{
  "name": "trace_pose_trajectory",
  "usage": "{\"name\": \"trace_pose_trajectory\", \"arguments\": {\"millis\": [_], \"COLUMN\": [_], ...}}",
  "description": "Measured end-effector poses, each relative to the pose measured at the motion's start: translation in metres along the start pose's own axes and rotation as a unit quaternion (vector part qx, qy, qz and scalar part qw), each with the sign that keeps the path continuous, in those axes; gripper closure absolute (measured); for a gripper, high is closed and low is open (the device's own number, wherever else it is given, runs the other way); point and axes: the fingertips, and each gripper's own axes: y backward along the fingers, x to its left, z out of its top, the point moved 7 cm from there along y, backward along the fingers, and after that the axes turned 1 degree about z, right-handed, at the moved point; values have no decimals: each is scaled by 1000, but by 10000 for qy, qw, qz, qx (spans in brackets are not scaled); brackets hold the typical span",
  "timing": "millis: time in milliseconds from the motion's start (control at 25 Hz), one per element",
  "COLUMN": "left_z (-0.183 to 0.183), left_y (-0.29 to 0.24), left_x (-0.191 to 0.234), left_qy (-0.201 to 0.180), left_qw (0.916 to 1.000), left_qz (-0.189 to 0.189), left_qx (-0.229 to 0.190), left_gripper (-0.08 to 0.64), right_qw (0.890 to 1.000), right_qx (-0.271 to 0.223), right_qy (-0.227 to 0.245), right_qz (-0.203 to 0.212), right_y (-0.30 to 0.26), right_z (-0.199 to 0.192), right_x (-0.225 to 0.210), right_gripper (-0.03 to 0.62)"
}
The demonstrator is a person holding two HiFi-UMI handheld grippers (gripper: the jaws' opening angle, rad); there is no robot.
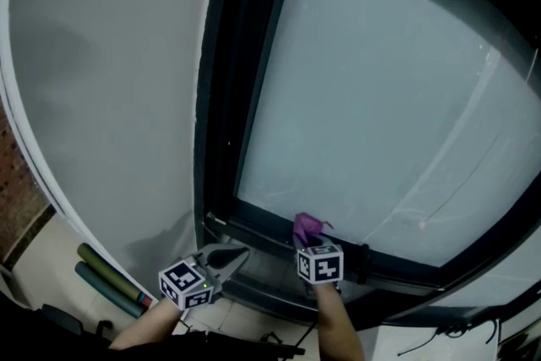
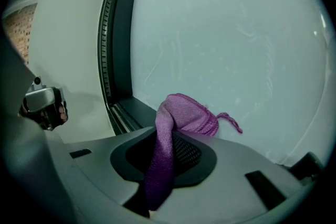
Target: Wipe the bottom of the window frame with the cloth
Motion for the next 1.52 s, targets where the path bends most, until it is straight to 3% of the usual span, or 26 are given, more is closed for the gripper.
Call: {"name": "trace_pose_trajectory", "arguments": {"millis": [160, 320, 600, 1280, 1520], "left_z": [4, 4, 5, 0, 1], "left_y": [10, 17, 25, 49, 58], "left_x": [1, 2, -1, 1, 5], "left_qy": [-44, -213, -335, -288, -229], "left_qw": [9999, 9991, 9980, 9963, 9950], "left_qz": [105, 378, 515, 794, 972], "left_qx": [-118, 32, 148, 153, -32], "left_gripper": [558, 558, 558, 558, 558], "right_qw": [9996, 9989, 9972, 9929, 9913], "right_qx": [66, 183, 307, 460, 423], "right_qy": [238, 269, 403, 668, 805], "right_qz": [133, 344, 545, 873, 956], "right_y": [-9, -15, -24, -53, -61], "right_z": [7, 14, 21, 43, 52], "right_x": [12, 17, 26, 57, 68], "right_gripper": [517, 517, 517, 517, 515]}}
